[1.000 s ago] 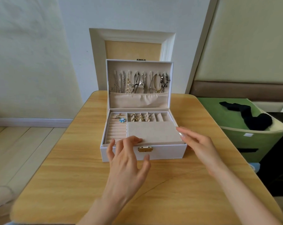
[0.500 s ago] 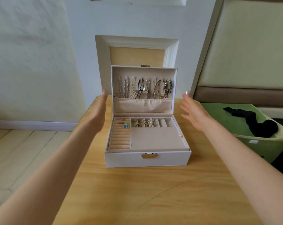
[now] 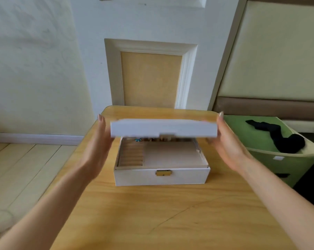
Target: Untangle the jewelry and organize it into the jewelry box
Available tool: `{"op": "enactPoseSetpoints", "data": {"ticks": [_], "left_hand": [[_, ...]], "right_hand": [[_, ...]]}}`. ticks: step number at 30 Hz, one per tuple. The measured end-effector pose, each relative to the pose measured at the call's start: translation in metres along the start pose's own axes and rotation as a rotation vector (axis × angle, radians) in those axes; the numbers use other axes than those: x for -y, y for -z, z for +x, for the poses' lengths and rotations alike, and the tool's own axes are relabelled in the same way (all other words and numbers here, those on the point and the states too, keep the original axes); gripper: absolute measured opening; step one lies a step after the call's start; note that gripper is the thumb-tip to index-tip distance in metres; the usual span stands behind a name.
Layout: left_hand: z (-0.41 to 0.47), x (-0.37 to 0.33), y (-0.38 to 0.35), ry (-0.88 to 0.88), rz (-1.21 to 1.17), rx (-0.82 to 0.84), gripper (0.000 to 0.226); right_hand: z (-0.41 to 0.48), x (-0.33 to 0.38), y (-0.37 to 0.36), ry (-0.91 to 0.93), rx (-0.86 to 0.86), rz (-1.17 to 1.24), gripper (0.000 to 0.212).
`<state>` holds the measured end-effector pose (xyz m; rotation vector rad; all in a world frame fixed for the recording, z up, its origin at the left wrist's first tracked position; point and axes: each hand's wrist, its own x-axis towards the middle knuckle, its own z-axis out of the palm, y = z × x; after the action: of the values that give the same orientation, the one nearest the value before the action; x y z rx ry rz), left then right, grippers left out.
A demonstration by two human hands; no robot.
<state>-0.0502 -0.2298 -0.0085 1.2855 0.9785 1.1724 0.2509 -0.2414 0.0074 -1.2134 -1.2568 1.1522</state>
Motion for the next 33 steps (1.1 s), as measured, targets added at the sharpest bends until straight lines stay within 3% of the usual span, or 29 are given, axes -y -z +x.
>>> {"op": "enactPoseSetpoints", "data": {"ticks": [4, 8, 13, 17, 19, 23, 28, 33], "left_hand": [[-0.032, 0.039, -0.005, -0.003, 0.095, -0.002, 0.041], [-0.033, 0.045, -0.009, -0.013, 0.095, -0.062, 0.056], [-0.048, 0.036, -0.016, 0.015, 0.178, -0.087, 0.054], [-0.076, 0.039, -0.031, -0.043, 0.611, -0.274, 0.052], [-0.071, 0.043, -0.03, -0.082, 0.725, -0.38, 0.035], [-0.02, 0.042, -0.029, -0.098, 0.765, -0.39, 0.018], [0.096, 0.045, -0.028, -0.045, 0.825, -0.36, 0.026], [0.177, 0.037, -0.041, 0.129, 0.729, -0.367, 0.03]], "right_hand": [[-0.028, -0.036, -0.012, 0.012, 0.023, -0.098, 0.053], [-0.027, -0.049, -0.017, 0.061, -0.037, -0.122, 0.055], [-0.034, -0.048, -0.021, 0.111, -0.066, -0.197, 0.05], [-0.064, -0.053, -0.03, 0.111, -0.116, -0.34, 0.061], [-0.066, -0.058, -0.032, 0.133, -0.163, -0.391, 0.059], [-0.02, -0.053, -0.023, 0.099, -0.205, -0.449, 0.059], [0.094, -0.052, -0.001, 0.022, -0.265, -0.597, 0.059], [0.167, -0.044, 0.005, -0.102, -0.335, -0.826, 0.054]]}}
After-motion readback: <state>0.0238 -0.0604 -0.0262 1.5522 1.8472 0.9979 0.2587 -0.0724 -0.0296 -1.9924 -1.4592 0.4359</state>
